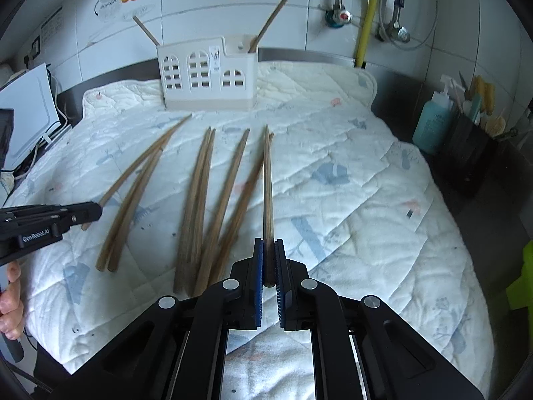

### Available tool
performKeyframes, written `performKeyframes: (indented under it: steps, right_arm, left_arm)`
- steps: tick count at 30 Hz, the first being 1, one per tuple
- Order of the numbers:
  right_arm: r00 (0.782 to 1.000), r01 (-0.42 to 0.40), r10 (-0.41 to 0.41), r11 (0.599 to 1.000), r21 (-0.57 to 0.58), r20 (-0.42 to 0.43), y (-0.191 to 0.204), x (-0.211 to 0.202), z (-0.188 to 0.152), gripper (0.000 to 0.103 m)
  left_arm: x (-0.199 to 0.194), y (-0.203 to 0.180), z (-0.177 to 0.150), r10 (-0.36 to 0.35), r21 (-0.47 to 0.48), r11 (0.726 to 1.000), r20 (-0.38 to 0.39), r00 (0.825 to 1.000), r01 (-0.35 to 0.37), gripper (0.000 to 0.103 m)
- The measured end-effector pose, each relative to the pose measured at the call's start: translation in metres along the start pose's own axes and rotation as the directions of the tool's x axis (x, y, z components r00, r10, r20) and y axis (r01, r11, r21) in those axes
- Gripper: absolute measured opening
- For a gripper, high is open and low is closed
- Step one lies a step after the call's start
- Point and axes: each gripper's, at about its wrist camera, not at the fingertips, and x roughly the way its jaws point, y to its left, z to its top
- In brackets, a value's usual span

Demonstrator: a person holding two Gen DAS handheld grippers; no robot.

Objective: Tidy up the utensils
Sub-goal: 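Close the left gripper on a chopstick while the right gripper grasps another and lifts, then carry both held chopsticks up toward the white utensil holder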

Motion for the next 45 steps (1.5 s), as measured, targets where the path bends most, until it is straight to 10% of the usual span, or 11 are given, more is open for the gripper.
performKeyframes:
  steps: [23,45]
  right_arm:
    - [0.974,-0.097,0.099,0.995,-0.019,0.204,0.009,-0.06,0.088,0.007]
    - [0.973,-0.101,0.103,0.995,-0.017,0.205,0.01,-0.061,0.087,0.007]
  left_arm:
    - [-0.044,0.018,0.035,0.053,0.275,0.961,-0.039,0.998,-0.04,0.006]
    - [-0.011,0.034,0.001,-0.018,0.184,0.982,-0.103,0.995,0.037,0.008]
